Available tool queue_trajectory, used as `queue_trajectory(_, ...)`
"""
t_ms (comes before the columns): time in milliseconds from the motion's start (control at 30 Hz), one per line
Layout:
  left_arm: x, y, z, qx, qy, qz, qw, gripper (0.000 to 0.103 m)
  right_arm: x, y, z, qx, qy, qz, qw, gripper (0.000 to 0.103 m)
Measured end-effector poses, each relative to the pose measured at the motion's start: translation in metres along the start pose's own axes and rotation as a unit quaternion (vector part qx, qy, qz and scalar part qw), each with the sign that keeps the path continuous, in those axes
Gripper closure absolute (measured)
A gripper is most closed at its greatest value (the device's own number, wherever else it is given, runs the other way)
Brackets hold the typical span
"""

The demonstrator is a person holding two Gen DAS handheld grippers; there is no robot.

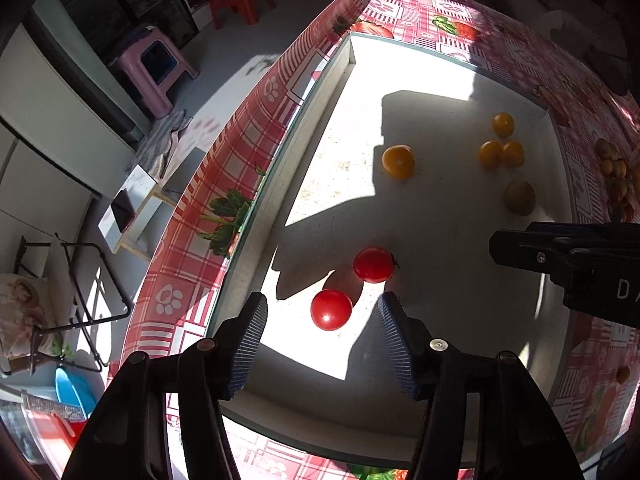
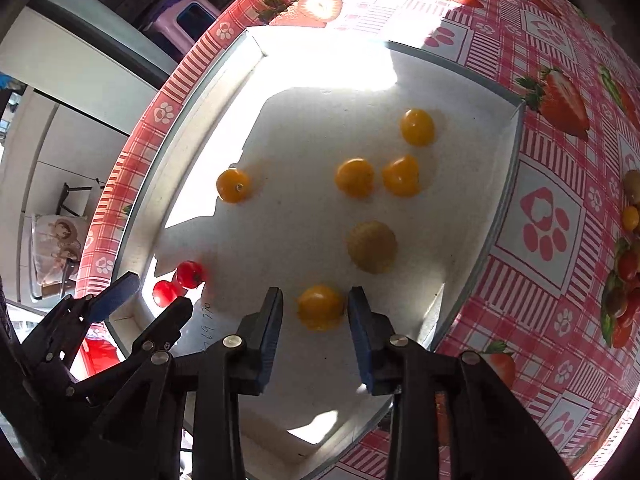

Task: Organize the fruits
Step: 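Open the left tool to drop the red tomato while the right lowers its yellow tomato, then move both open tools back toward the fruit cluster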

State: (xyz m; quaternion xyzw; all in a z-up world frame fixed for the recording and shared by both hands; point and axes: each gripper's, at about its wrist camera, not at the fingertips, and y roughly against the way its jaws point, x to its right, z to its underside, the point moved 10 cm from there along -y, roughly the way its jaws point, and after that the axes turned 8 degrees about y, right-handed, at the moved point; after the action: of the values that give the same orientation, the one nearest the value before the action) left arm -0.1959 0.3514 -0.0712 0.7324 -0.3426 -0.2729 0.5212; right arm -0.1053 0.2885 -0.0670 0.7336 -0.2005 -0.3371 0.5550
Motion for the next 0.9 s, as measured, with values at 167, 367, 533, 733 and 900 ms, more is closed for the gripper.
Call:
queue_trajectory(167,0.007,0.002,-0.001,-0.006,-0.009,-0.001,0.9999,0.044,0.002,0.019,-0.002,0.022,-0.016,-0.017,0.999,0.036)
queue_trajectory(367,0.034,0.011,-0.010,0.002,-0.041,0.003,0.9991,0.044,0.030,0.049,0.000,0.059,-0.052,-0.019,0.997,0.024)
queue_trajectory(533,0.072,0.025,-0.021,0.017,-0.074,0.020,0.9969,0.044,0.076,0.073,0.023,0.074,-0.100,0.003,0.992,0.024)
queue_trajectory(733,0.130,0.039,-0.023,0.030,-0.132,0.047,0.9897,0.044,0.152,0.094,0.053,0.082,-0.174,0.054,0.980,0.024)
queue_trajectory(900,0.186,0.044,-0.020,0.029,-0.168,0.073,0.9827,0.044,0.221,0.112,0.087,0.091,-0.237,0.084,0.964,0.024)
